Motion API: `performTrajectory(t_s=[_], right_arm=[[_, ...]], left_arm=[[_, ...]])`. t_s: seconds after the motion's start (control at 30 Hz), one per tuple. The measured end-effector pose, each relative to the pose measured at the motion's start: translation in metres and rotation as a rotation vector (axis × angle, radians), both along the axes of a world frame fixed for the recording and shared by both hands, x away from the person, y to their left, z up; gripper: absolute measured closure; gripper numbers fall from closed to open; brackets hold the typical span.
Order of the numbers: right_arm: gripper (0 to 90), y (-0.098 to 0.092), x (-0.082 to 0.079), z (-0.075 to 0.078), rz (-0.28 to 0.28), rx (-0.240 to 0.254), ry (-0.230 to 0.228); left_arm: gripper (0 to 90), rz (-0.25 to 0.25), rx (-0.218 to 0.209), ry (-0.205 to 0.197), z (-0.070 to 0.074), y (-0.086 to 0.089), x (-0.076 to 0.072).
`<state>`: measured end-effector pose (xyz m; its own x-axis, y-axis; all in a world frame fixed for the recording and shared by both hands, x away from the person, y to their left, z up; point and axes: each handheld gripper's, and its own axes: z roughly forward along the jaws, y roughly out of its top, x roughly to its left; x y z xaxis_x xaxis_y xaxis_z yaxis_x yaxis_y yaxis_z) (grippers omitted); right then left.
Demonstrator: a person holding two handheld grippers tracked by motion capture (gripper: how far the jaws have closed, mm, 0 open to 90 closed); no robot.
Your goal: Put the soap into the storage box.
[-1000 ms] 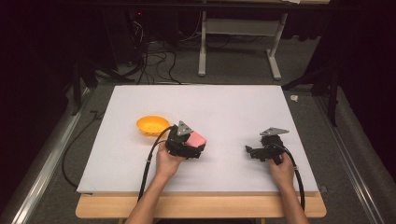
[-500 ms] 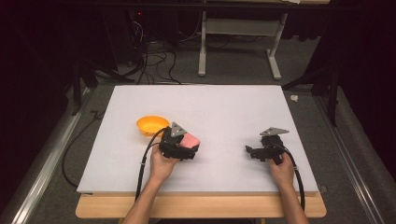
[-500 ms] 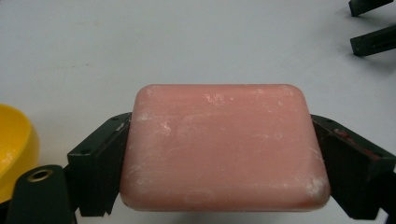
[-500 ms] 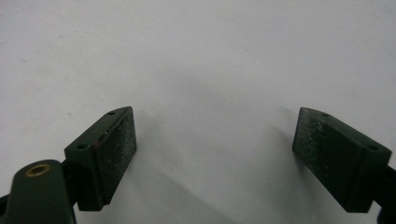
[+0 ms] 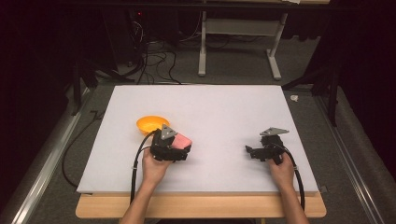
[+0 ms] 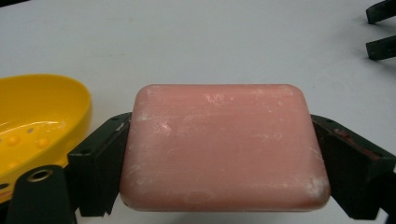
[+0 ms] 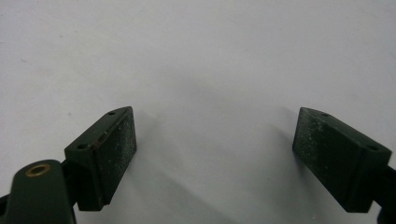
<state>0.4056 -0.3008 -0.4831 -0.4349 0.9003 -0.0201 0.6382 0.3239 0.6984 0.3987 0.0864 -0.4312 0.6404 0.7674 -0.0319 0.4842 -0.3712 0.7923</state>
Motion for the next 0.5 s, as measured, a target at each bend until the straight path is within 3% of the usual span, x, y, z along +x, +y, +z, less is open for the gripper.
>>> performTrajectory(t_s=[0.5], right_arm=[[14.3, 0.0, 0.0, 0.0, -0.003, 0.002, 0.001]], left_arm=[[14.0, 0.072, -0.006, -0.023, 0.007, 0.022, -0.007]])
